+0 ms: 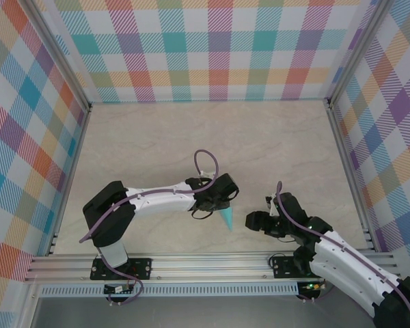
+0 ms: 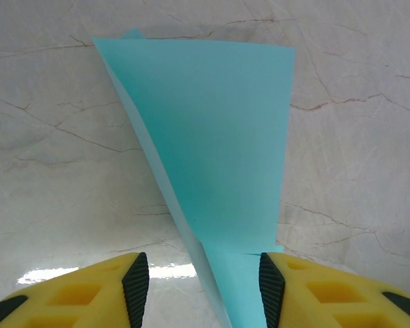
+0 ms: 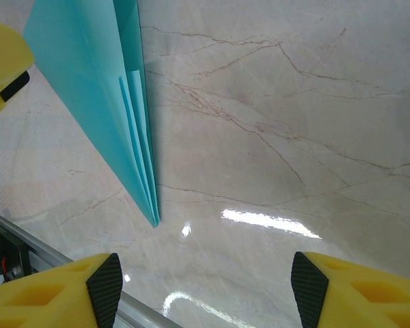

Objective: Fold a paper plane with a square sheet of paper (pick it up from the middle)
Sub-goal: Turn over a paper plane at the center of the table.

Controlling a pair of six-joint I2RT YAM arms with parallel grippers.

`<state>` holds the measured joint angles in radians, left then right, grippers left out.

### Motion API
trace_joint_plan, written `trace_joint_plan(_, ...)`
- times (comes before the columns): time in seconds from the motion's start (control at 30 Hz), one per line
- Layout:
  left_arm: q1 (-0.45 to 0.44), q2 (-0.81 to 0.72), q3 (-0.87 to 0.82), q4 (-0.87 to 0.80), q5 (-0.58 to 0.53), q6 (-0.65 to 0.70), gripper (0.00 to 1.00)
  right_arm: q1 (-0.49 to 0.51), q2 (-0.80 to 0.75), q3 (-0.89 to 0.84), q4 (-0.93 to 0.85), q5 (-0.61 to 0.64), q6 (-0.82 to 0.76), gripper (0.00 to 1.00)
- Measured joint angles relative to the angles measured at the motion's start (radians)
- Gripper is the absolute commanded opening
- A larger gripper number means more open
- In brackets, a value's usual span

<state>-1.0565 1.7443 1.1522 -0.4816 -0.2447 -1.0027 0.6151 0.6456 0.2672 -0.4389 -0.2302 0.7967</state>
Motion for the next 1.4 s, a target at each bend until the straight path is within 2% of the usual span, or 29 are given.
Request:
trace_joint_plan(0.33,0.010,-0.029,-0.130,0.049,0.000,-0.023,0.19,0.000,0.164,0.053,0.082,-0.043,-0.003,0.67)
trace_joint_plan(0.6,0.020,-0.093,-0.198,0.093,0.000,-0.030,0.16,0.000,0.305,0.107,0.169,-0.090,-0.021,0.63)
trace_joint_plan(1.4,0.032,-0.104,-0.220,0.122,0.000,-0.030,0.16,0.003,0.715,0.234,0.417,-0.219,-0.051,0.65)
